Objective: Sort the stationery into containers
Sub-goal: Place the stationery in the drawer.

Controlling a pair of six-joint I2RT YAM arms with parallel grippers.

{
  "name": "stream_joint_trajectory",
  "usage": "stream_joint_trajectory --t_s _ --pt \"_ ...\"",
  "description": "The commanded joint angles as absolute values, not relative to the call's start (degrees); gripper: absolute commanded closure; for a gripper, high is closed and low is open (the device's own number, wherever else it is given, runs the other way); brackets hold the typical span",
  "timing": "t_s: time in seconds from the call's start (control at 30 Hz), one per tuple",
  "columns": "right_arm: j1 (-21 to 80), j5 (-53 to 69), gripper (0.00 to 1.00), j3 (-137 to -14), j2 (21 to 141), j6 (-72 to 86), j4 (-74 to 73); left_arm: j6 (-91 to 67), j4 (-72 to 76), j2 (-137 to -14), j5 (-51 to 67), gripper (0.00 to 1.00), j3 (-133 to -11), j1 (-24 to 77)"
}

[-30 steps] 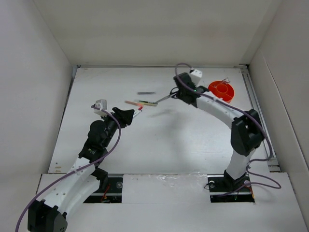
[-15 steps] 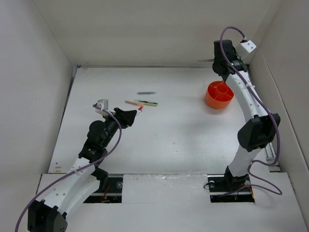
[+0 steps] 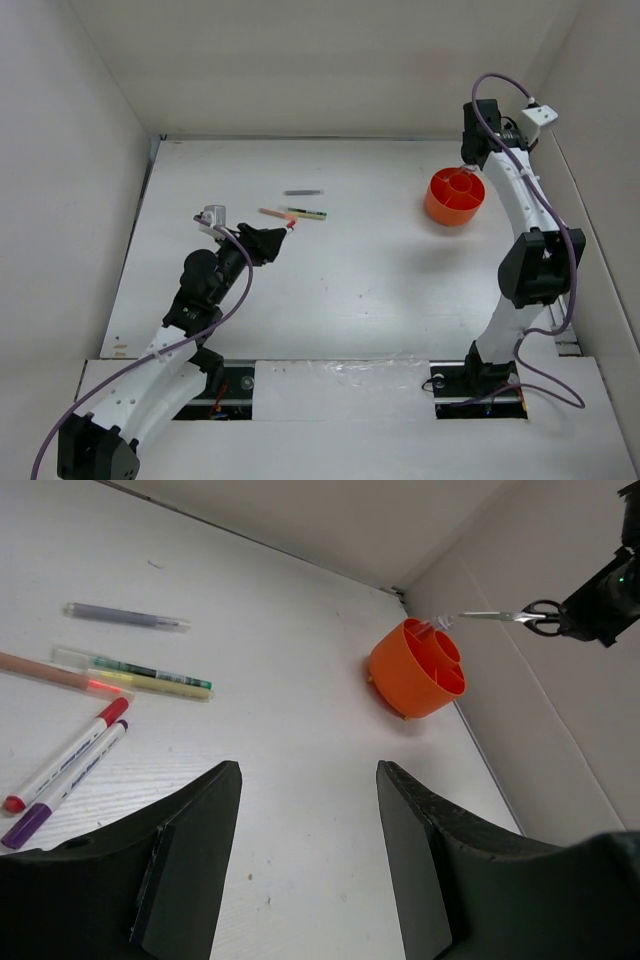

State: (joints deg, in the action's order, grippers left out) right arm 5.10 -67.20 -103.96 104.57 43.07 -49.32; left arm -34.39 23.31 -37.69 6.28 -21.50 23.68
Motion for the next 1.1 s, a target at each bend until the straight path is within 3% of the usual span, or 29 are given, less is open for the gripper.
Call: stream_joint_trajectory --t_s 0.0,0.43,0.67,1.07 --pt "2.47 -70.75 1.0 -102.93 100.9 42.71 -50.27 -34.54 27.33 -36.83 8.61 0.47 -22.15 23.91" --pt "7.55 -78.48 1.0 -106.78 106.51 50.7 -64.23 -36.12 29.0 -36.83 11.68 0.47 -21.62 23.91" --pt "9.75 -80.67 1.0 -112.93 113.63 62.57 -78.12 -36.12 28.39 -35.68 11.17 0.47 -21.62 23.91" --pt "11.51 -81.21 1.0 -114.08 116.62 63.9 -78.66 -36.12 28.39 -36.21 11.16 0.47 -21.62 23.91"
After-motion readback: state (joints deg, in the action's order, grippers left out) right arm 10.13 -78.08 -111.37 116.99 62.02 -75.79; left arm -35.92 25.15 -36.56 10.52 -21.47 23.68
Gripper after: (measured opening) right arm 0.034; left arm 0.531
